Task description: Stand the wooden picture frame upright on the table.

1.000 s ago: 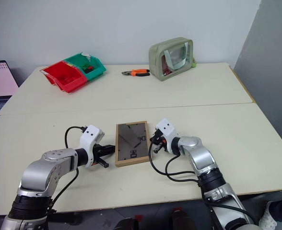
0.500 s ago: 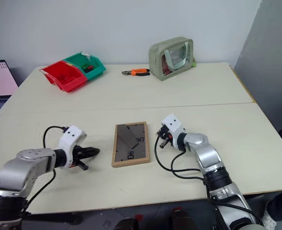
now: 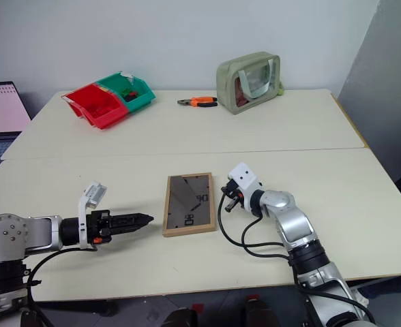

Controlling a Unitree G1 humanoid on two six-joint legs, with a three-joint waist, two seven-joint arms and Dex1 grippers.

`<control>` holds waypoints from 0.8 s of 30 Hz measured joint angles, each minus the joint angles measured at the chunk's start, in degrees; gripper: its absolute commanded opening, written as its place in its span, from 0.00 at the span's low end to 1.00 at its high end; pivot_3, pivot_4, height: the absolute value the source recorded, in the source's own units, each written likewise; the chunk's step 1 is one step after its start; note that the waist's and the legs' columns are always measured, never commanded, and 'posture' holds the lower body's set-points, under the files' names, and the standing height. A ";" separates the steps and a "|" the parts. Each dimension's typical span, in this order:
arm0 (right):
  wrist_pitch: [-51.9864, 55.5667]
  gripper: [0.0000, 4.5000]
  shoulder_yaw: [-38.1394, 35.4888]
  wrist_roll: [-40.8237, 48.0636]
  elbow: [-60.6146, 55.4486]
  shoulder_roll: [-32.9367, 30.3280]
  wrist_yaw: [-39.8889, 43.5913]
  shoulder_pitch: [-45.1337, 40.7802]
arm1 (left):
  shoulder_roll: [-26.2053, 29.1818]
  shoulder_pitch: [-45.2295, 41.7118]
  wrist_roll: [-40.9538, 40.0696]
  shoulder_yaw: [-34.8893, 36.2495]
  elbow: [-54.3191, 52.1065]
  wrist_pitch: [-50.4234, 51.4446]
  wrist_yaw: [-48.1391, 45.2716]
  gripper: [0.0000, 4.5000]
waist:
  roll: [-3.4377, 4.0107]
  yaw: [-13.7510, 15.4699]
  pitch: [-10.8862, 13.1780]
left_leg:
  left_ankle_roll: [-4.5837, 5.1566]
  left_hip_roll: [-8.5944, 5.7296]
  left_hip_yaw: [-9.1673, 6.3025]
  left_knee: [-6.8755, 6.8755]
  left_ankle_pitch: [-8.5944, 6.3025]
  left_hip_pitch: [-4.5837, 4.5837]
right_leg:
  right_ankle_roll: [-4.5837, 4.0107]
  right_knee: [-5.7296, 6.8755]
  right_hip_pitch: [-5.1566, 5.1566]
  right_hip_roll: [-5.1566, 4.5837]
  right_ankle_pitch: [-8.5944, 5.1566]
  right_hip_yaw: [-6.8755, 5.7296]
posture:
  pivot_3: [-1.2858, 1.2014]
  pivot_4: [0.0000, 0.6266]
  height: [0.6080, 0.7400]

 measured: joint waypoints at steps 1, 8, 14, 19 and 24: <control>-0.11 0.00 0.01 -0.15 0.00 -0.12 -0.07 0.17 | -0.34 0.01 0.06 -0.72 0.24 -0.52 0.16 0.96 | 0.00 0.01 0.00 | 0.00 0.00 0.01 0.00 0.00 0.00 | 0.00 -0.01 0.00 -0.01 0.00 0.01 | 0.52 0.24 1.00; -0.20 0.00 0.91 -0.37 -0.31 0.01 -0.83 1.55 | -0.50 -0.01 0.13 -4.86 2.80 -5.40 -0.91 0.99 | 0.02 0.02 -0.01 | -0.01 -0.02 0.03 0.00 0.01 0.10 | 0.01 0.00 0.09 -0.12 0.00 0.04 | 0.52 0.24 1.00; -0.84 0.00 1.62 -1.38 0.86 2.38 -2.38 1.48 | -1.87 -2.23 0.64 -9.67 7.14 -11.47 -3.12 0.99 | 0.14 1.50 -0.15 | 0.00 -0.08 0.04 0.02 0.02 0.17 | 0.12 0.00 0.20 -0.14 -0.03 0.02 | 0.52 0.24 1.00; -0.84 0.00 2.32 -1.88 1.10 3.87 -2.54 1.47 | -4.68 -3.83 1.18 -10.73 9.58 -13.44 -2.88 0.99 | 0.30 2.24 -0.29 | 0.04 -0.15 0.05 0.05 0.04 0.23 | 0.25 -0.01 0.28 -0.15 -0.04 0.04 | 0.52 0.24 1.00; -0.79 0.00 3.66 -1.87 1.10 6.58 -3.03 1.46 | -8.97 -3.82 0.64 -9.56 6.89 -12.07 0.25 0.99 | 0.37 2.74 -0.37 | 0.05 -0.18 0.04 0.05 0.04 0.19 | 0.29 -0.06 0.30 -0.19 -0.04 0.05 | 0.52 0.24 1.00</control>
